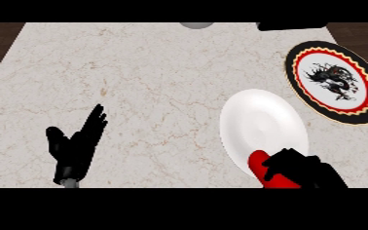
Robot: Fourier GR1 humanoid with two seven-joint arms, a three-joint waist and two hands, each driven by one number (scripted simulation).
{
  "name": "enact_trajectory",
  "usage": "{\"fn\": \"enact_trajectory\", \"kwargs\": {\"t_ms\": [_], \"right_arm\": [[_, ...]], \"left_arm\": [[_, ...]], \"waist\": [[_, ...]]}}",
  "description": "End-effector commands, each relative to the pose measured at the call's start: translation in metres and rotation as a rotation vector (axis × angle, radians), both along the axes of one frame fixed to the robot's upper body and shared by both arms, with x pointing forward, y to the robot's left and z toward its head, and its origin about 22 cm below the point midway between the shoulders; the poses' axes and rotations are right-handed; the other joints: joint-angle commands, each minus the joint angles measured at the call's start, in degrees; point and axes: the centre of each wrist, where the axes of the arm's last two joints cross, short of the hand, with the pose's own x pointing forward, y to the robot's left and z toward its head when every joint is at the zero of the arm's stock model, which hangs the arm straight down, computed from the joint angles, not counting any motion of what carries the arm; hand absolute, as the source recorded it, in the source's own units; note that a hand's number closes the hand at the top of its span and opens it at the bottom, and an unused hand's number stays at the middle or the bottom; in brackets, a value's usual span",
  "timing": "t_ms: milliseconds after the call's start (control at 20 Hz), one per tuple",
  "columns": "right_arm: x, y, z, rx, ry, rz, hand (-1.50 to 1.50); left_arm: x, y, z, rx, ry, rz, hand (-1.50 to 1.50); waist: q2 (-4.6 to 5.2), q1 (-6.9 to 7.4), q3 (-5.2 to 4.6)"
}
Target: Pick the can from the plate and place it in the plate
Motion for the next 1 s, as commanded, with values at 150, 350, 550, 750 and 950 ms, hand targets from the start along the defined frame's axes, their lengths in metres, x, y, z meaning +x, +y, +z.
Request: {"fn": "enact_trajectory", "kwargs": {"t_ms": [150,350,550,750,950], "right_arm": [[-0.035,-0.052,0.029,0.228,-0.127,-0.177,1.5],[-0.032,-0.08,0.026,0.366,-0.122,-0.264,1.5],[-0.011,-0.121,0.017,0.513,-0.131,-0.312,1.5],[0.025,-0.157,0.003,0.495,-0.182,-0.377,1.5],[0.059,-0.194,-0.012,0.466,-0.268,-0.434,1.5]], "left_arm": [[-0.002,-0.013,-0.004,-0.012,0.044,-0.019,0.0],[0.005,-0.002,-0.006,0.009,0.037,-0.043,0.0],[0.009,-0.007,-0.007,0.008,0.027,-0.055,0.0],[0.024,-0.022,-0.003,-0.001,0.041,-0.053,0.0],[0.023,-0.032,-0.003,0.008,0.021,-0.095,0.0]], "waist": [[0.79,1.17,-0.14],[1.07,2.49,-0.21],[1.21,3.09,-0.19],[1.33,3.81,-0.22],[1.47,4.48,-0.17]]}}
